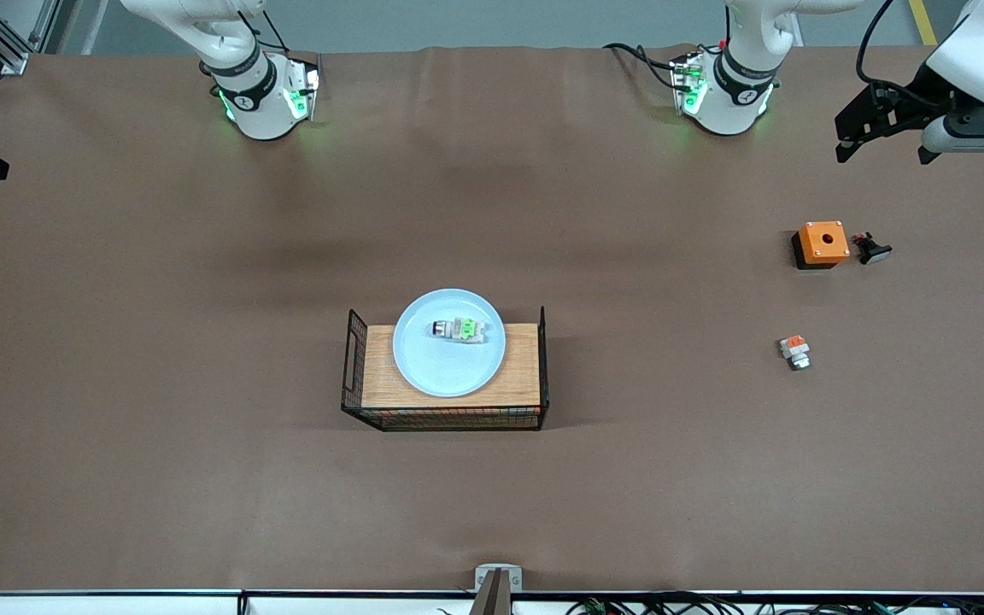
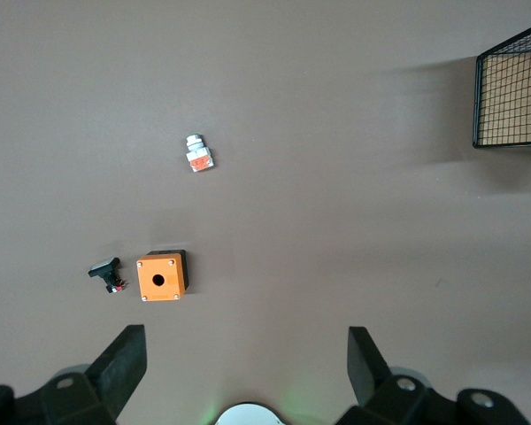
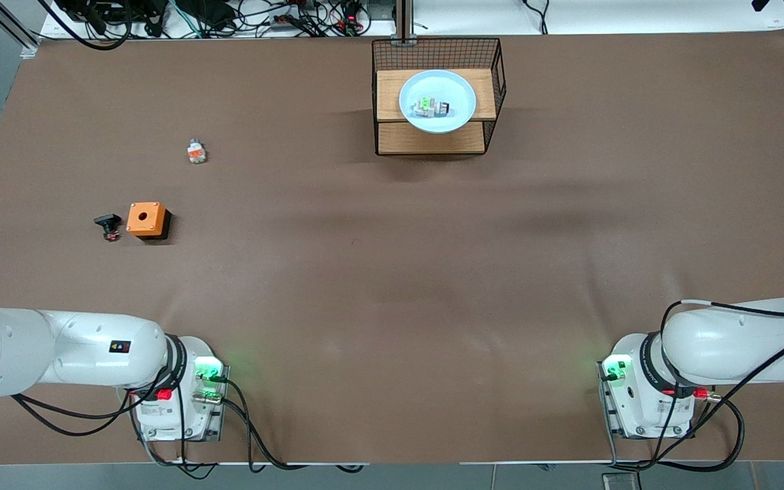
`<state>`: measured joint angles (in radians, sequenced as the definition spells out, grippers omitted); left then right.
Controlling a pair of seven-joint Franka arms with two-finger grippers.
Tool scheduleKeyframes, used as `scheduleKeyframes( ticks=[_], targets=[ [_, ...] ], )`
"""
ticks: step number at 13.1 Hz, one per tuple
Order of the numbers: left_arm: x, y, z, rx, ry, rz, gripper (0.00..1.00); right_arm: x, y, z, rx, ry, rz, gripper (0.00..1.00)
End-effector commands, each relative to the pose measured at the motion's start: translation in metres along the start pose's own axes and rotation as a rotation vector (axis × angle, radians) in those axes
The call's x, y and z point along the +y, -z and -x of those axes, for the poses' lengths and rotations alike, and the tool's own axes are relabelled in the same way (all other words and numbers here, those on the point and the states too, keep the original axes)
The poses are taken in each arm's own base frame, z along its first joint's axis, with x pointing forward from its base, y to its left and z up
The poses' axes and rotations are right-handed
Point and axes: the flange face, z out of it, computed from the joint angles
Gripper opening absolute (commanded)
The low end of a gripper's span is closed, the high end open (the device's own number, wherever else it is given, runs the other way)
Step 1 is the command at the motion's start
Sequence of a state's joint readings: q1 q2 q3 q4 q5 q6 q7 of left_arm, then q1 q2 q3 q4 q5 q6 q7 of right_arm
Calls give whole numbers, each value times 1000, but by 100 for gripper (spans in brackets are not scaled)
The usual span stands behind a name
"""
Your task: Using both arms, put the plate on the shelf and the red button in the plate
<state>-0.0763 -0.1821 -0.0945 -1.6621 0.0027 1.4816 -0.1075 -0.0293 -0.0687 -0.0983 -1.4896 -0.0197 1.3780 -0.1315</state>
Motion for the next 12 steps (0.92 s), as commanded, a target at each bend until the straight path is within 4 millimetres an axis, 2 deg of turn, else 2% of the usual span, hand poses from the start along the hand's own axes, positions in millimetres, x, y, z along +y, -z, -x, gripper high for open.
scheduleKeyframes(
  ticks=[1, 12],
  targets=[
    [1, 4, 7, 2, -6, -9, 100, 1, 5, -2, 6, 13, 16, 100],
    [5, 5, 8, 3, -10, 12, 100, -1, 6, 0, 0, 15, 11, 100]
  ],
)
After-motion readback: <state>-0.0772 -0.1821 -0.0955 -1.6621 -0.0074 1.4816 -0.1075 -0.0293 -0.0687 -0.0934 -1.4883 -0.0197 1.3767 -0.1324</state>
